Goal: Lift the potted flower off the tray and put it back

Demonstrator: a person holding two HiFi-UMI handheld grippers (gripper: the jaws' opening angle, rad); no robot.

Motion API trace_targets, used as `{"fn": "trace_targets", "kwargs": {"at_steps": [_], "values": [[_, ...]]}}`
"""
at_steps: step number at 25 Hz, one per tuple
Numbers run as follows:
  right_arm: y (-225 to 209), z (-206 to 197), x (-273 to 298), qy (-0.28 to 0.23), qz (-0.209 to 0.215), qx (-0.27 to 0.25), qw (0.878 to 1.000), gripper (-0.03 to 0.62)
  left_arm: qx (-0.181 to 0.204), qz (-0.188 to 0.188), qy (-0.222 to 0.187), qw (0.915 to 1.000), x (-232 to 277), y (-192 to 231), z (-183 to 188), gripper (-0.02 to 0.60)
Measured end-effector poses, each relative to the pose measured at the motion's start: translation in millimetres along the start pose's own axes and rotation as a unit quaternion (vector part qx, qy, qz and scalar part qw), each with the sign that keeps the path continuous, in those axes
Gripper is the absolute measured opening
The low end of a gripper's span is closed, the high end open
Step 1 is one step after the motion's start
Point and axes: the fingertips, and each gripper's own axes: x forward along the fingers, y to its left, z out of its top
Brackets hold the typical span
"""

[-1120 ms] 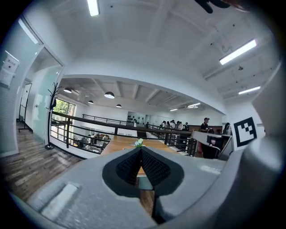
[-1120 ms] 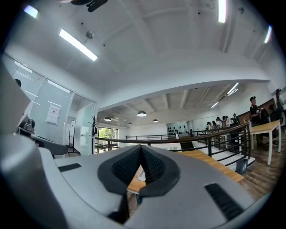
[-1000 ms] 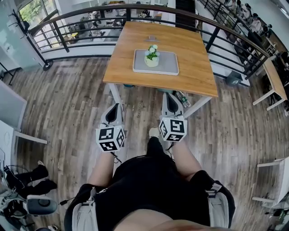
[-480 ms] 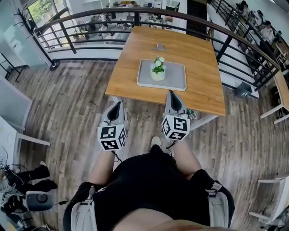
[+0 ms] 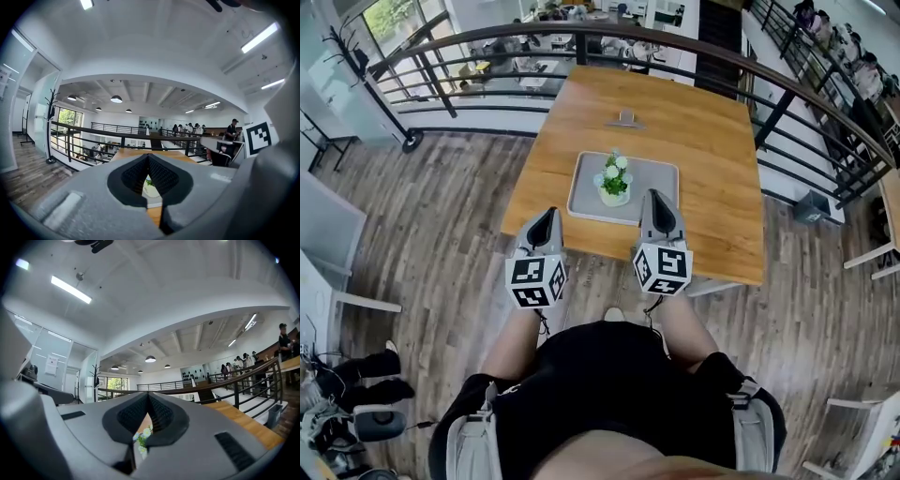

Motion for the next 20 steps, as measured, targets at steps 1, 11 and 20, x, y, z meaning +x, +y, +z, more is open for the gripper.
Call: {"fn": "trace_targets", "kwargs": {"at_steps": [1, 11, 20], "values": [[-8.5, 0.3, 10.0, 0.002, 0.002, 0.0, 1.0, -0.002, -0.001, -0.001, 0.001, 1.0, 14.0, -3.5, 3.3, 0.015], [-39.4, 6.1, 77.6, -0.016, -0.002, 0.008, 1.0, -0.002, -0.021, -0.013, -0.008, 0.9997, 72.8, 3.6, 24.1, 0.015], [-11.6, 11.3, 111.5, -0.037, 0.023, 0.017, 0.999, 0.162, -0.012, -0.006, 0.006, 0.9999, 88.7, 45.5, 17.2, 0.015]]}}
